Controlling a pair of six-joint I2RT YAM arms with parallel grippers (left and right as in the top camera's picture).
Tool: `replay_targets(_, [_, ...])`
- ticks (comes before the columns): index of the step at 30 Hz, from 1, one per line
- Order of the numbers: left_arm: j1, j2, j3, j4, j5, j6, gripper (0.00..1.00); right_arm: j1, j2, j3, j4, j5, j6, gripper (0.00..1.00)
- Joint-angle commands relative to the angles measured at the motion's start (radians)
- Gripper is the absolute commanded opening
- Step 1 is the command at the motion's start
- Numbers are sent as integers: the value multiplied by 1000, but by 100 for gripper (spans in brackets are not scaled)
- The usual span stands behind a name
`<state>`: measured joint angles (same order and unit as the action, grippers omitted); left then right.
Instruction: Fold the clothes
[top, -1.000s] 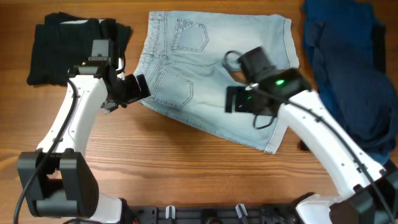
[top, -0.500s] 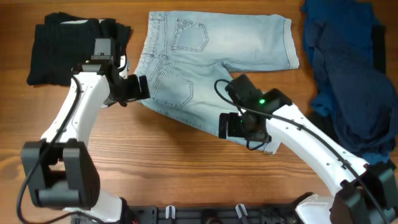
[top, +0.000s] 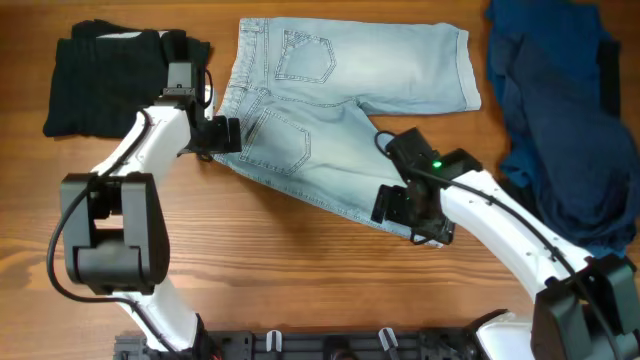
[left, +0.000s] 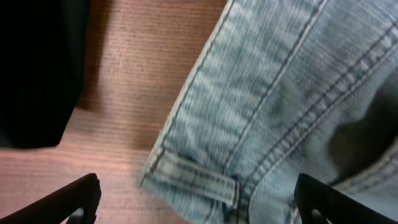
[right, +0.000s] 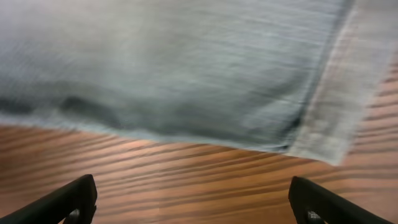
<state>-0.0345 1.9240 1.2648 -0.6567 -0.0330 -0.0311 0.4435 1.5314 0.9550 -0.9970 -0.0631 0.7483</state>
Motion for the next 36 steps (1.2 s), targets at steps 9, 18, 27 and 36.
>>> replay_targets(9, [0, 116, -5, 60, -13, 28, 99, -39, -15, -126, 86, 3, 72, 100])
replay_targets(18, [0, 119, -5, 82, -13, 24, 91, -84, -15, -268, 310, 45, 90, 99])
replay_targets(27, [-1, 118, -4, 56, -10, 16, 8, -98, -15, -298, 388, 97, 64, 32])
replay_targets(36, [-1, 27, -4, -58, -10, -115, 4, -175, -36, -160, 275, 34, -64, 4])
